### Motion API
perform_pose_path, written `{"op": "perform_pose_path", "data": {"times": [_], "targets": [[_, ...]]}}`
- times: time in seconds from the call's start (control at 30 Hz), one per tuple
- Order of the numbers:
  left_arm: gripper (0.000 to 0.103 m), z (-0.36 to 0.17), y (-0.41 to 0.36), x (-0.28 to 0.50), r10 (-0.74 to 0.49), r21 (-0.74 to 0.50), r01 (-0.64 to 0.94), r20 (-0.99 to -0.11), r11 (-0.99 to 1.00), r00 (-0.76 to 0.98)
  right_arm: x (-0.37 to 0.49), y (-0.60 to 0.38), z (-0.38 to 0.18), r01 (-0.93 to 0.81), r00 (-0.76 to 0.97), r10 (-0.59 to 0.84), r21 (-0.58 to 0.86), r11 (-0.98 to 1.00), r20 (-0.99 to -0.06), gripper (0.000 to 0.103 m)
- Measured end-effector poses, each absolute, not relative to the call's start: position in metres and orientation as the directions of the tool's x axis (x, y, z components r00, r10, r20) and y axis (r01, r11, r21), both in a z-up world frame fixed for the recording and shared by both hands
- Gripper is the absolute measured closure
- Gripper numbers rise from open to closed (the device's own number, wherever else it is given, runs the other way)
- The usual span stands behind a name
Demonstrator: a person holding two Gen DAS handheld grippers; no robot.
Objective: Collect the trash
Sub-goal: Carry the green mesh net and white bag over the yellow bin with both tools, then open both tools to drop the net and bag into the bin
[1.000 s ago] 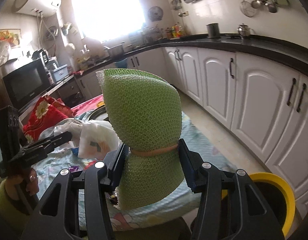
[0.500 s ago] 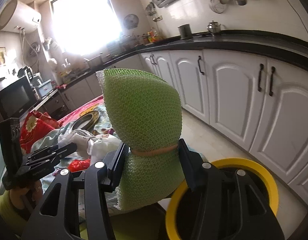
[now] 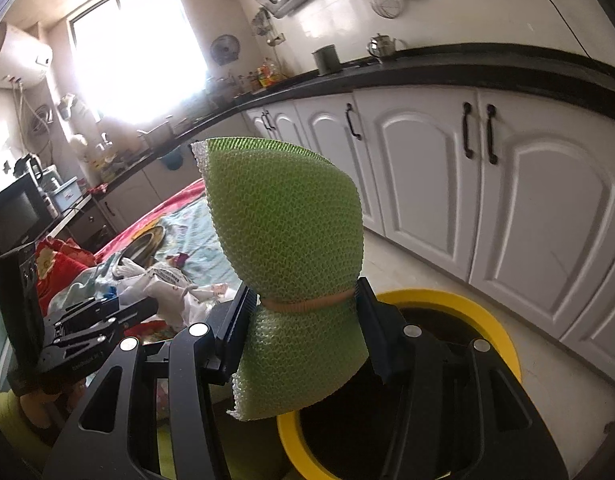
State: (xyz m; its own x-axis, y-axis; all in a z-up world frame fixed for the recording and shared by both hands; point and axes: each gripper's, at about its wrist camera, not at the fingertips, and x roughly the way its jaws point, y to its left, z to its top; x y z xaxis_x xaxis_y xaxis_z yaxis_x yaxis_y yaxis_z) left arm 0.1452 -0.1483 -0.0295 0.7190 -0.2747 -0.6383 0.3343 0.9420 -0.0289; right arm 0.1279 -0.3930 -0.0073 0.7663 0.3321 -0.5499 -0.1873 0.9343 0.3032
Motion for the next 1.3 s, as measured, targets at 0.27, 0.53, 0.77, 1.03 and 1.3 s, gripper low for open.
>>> {"op": "perform_pose_path", "data": {"times": [0.27,0.53,0.77,1.03,1.3], "targets": [[0.076,-0.053,-0.186,0.144,-0.282,0.012,0.395,-0.680,0.919,0.677,0.123,-0.421,-0.028,-0.130,0.757,0.310,0.332,0.934,-0.575,0.054],[0.075,-0.078,-0.218,0.138,-0.286,0.041,0.451,-0.722,0.891,0.630,0.127,-0.437,-0.050,-0.080,0.727,0.304,0.364,0.928,-0.616,0.054],[0.074,-0.095,-0.237,0.136,-0.285,0.062,0.493,-0.752,0.868,0.595,0.133,-0.450,-0.069,-0.032,0.704,0.286,0.373,0.927,-0.650,0.053],[0.065,-0.103,-0.240,0.139,-0.288,0.039,0.494,-0.770,0.869,0.569,0.138,-0.459,-0.087,0.004,0.674,0.284,0.388,0.922,-0.682,0.048],[0.043,-0.096,-0.232,0.137,-0.320,-0.009,0.482,-0.758,0.876,0.569,0.137,-0.468,-0.091,0.052,0.675,0.246,0.377,0.925,-0.696,0.040]]}}
